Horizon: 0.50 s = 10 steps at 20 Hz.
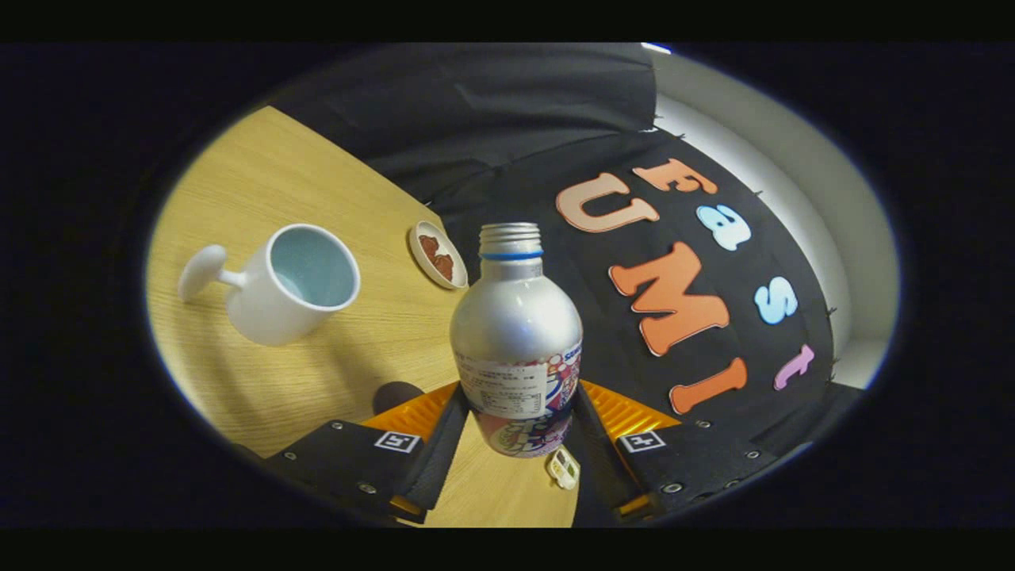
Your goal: Take the bottle from table, then pour the juice into the cup, finally place the bottle on the coaster
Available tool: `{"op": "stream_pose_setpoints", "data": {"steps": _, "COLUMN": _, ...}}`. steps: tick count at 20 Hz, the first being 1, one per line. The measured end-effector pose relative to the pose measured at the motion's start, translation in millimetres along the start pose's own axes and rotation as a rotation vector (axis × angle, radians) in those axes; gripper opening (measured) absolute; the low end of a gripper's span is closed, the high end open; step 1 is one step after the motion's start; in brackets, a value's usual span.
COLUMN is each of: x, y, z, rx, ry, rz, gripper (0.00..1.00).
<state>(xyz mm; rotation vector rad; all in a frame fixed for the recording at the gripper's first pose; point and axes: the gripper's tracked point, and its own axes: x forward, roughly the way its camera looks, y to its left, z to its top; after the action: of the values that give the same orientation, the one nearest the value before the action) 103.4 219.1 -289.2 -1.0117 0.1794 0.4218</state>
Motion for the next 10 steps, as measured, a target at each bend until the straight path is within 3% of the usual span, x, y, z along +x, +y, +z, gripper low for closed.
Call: {"op": "stream_pose_setpoints", "data": {"steps": 10, "x": 17, "y": -7, "z": -23, "rx": 0.576, "ry": 0.03, "rz": 0.051, "gripper": 0.76}}
